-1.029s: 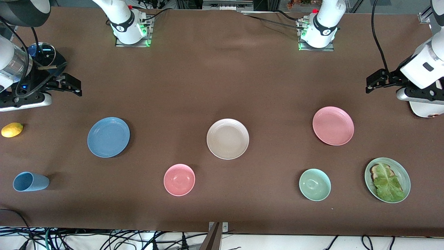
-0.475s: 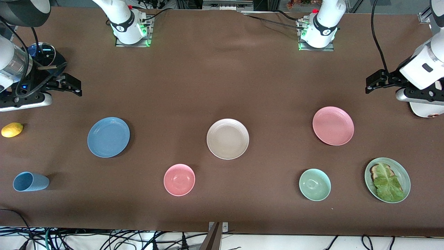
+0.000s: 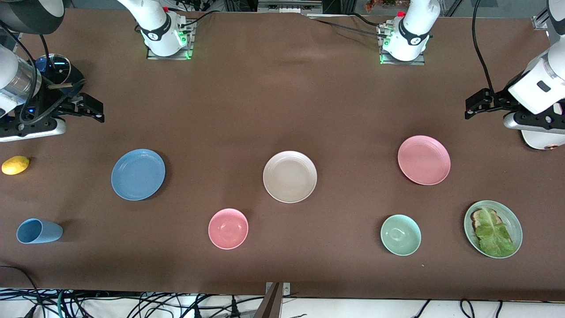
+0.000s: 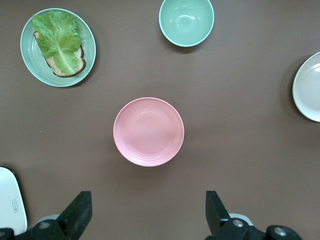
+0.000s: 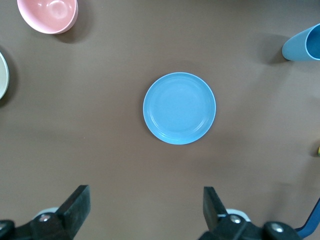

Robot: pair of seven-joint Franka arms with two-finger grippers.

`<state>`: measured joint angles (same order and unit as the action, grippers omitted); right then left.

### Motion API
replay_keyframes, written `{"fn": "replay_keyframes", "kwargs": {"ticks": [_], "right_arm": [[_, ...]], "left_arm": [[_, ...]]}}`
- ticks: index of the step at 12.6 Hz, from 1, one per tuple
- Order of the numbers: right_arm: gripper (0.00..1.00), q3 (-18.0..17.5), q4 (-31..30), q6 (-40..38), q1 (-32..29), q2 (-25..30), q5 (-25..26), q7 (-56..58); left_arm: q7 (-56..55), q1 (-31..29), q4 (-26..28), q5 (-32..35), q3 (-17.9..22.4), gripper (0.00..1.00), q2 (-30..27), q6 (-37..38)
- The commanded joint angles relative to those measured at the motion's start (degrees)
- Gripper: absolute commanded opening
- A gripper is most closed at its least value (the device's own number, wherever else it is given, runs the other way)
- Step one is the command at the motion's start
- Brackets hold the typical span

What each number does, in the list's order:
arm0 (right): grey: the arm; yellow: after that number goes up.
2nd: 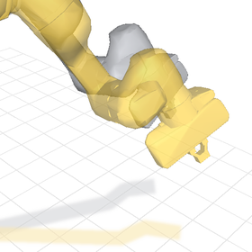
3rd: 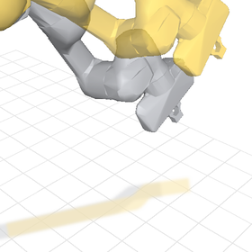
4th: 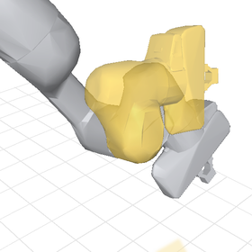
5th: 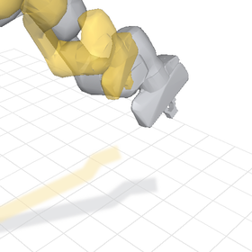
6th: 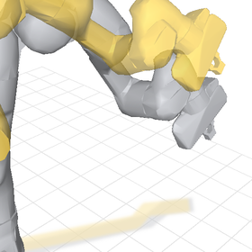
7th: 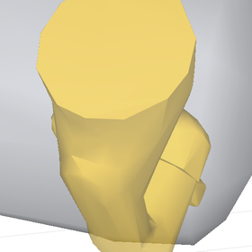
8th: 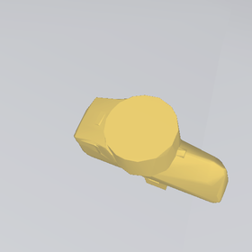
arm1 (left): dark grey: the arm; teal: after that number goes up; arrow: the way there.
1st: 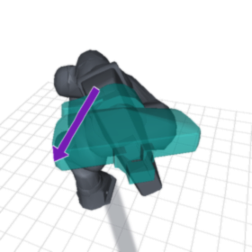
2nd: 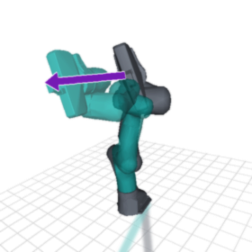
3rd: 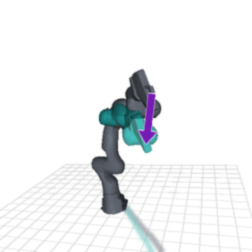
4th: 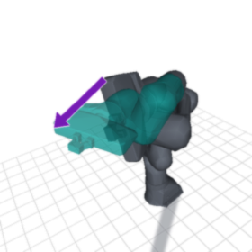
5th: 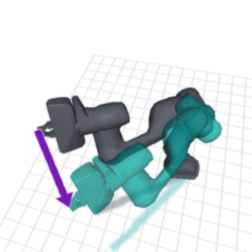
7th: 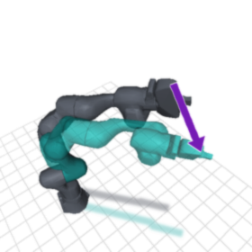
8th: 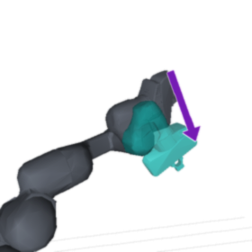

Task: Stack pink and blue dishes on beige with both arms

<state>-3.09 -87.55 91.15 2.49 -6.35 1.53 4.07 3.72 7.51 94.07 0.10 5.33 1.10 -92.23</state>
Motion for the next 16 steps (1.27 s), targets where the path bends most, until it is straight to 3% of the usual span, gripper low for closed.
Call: {"fn": "replay_keyframes", "kwargs": {"ticks": [1, 13, 16], "right_arm": [[1.00, -0.3, -0.4, 0.3, -0.3, 0.8, -0.7, -0.6], [1.00, -0.3, -0.3, 1.9, 0.0, 0.4, 0.1, -0.4], [1.00, 0.2, -0.1, 2.2, -0.2, 0.4, 0.1, 0.0]], "left_arm": [[1.1, 0.6, 0.1, 1.1, 0.4, 1.00, -0.2, -0.6], [1.3, -0.4, 0.2, 1.5, 0.6, 1.00, 1.2, -0.1], [0.8, -5.2, 0.0, -1.2, 0.8, 1.00, 4.8, 0.2]]}}
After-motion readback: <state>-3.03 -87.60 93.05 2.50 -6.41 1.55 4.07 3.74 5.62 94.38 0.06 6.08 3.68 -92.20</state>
